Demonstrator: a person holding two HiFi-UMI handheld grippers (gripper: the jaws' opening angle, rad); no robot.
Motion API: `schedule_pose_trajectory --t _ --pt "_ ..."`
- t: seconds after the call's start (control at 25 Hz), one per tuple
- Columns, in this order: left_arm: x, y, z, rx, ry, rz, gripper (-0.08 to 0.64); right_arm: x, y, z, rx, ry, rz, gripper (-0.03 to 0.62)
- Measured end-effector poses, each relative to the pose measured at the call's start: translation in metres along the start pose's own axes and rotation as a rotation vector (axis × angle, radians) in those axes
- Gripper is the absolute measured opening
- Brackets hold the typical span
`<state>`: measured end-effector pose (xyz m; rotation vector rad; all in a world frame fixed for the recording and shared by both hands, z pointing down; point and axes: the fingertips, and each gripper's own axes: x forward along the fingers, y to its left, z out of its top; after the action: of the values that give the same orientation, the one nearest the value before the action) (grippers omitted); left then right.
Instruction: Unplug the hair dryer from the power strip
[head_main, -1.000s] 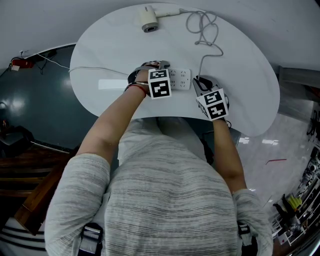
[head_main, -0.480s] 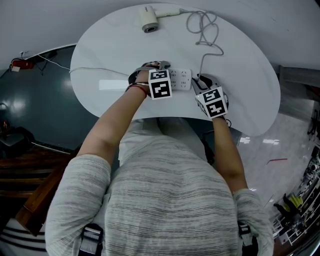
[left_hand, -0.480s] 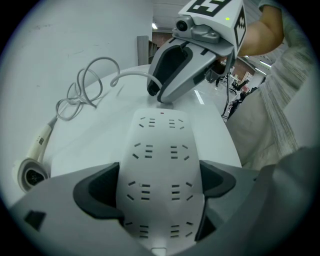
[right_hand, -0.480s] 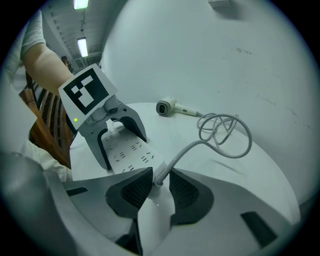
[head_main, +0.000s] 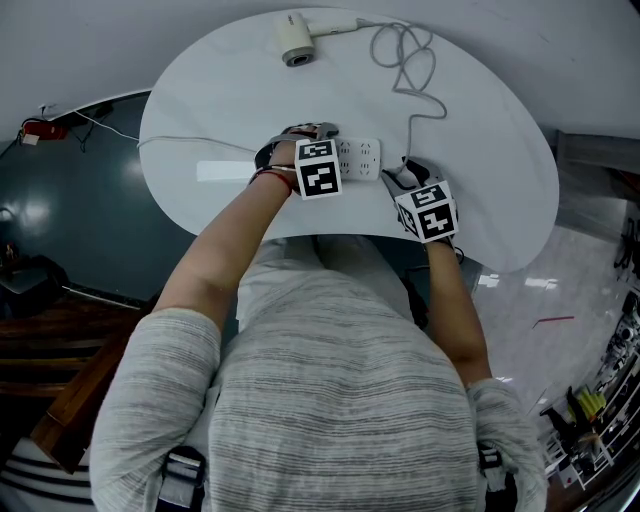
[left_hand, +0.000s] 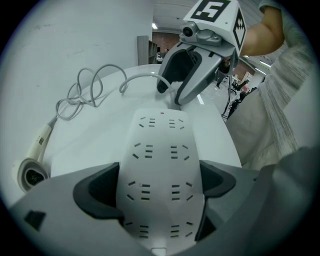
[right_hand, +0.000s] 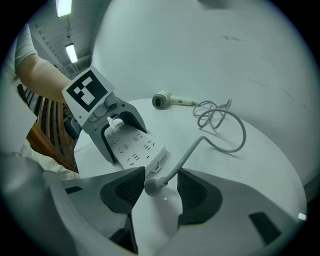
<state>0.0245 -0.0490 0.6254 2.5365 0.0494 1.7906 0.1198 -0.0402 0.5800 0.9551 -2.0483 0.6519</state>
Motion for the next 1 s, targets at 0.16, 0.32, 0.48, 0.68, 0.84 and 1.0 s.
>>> schedule_pose_trajectory --t 0.16,0.32,0.48,0.68,0.84,1.0 --pt "0.001 0.001 0.000 0.000 0.000 0.000 0.479 -0.007 -0.006 -0.012 0.039 0.035 -0.029 0.201" --pt "0.001 0.001 -0.001 0.000 0.001 0.001 0.479 -0.016 -0.013 -0.022 0.059 0.058 -0.080 0.207" --pt "0.000 0.001 -0.002 0.000 -0.001 0.002 0.479 -0.027 -0.017 -0.025 0.042 0.057 -0.128 0.210" --pt "0.001 0.001 -0.003 0.001 0.001 0.003 0.479 -0.042 -0.016 -0.014 0.053 -0.020 -0.147 0.210" --pt "0.001 0.001 -0.003 0.002 0.000 0.003 0.479 -0.055 -0.013 0.000 0.054 -0.090 -0.156 0.210" --pt "0.001 0.002 -0.004 0.003 -0.006 0.008 0.479 -0.069 -0.008 0.017 0.080 -0.185 -0.140 0.210"
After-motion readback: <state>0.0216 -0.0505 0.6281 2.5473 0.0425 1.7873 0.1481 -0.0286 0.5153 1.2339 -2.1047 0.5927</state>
